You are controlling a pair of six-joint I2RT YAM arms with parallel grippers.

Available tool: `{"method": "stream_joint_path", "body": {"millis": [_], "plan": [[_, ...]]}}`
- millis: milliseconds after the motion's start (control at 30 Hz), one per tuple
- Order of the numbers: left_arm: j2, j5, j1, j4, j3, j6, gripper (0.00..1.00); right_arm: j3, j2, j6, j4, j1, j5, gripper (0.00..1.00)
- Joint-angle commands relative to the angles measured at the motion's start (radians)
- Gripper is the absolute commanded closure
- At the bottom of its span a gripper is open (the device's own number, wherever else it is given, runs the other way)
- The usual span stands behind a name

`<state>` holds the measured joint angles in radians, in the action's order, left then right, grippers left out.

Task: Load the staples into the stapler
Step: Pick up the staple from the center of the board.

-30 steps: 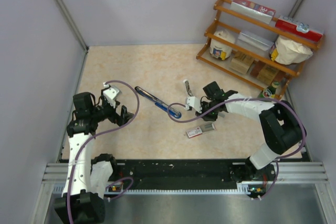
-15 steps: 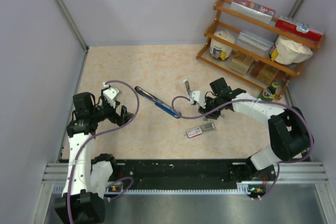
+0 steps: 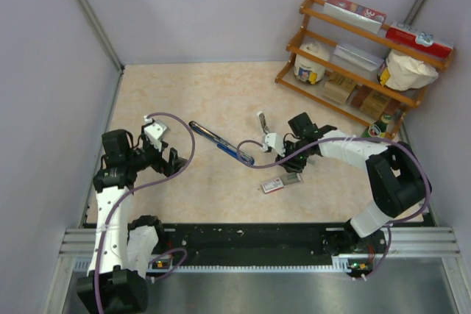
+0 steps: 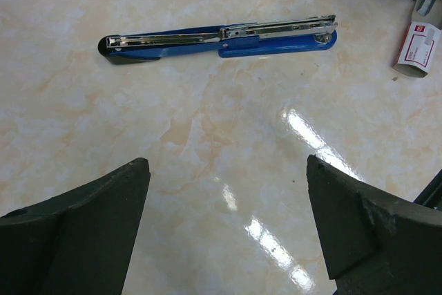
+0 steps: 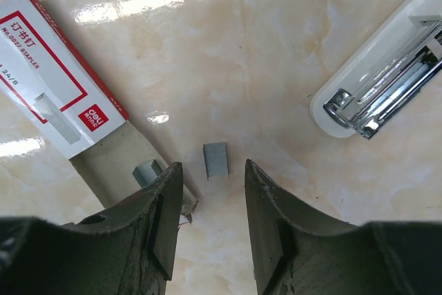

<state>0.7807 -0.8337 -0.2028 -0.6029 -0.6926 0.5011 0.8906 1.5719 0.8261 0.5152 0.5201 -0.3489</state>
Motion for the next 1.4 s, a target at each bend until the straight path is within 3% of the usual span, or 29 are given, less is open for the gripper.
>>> {"method": "stream_joint_path", "body": {"millis": [0,467,933,1367], "plan": [[-0.009,-0.028,-0.007,0.011,0.002,0.016,0.01,0.027,0.025,-0.012,-0.021,0.009,0.001,0.59],[-0.003,-0.03,-0.009,0.012,0.004,0.017,0.01,0.031,0.033,-0.019,-0.037,0.012,0.005,0.64],[-0.004,-0.033,-0.009,0.011,0.002,0.019,0.01,0.028,0.039,-0.022,-0.034,0.012,-0.009,0.9],[-0.006,-0.035,-0.01,0.009,0.004,0.022,0.01,0.027,-0.075,-0.039,-0.034,-0.02,-0.01,0.91]]}}
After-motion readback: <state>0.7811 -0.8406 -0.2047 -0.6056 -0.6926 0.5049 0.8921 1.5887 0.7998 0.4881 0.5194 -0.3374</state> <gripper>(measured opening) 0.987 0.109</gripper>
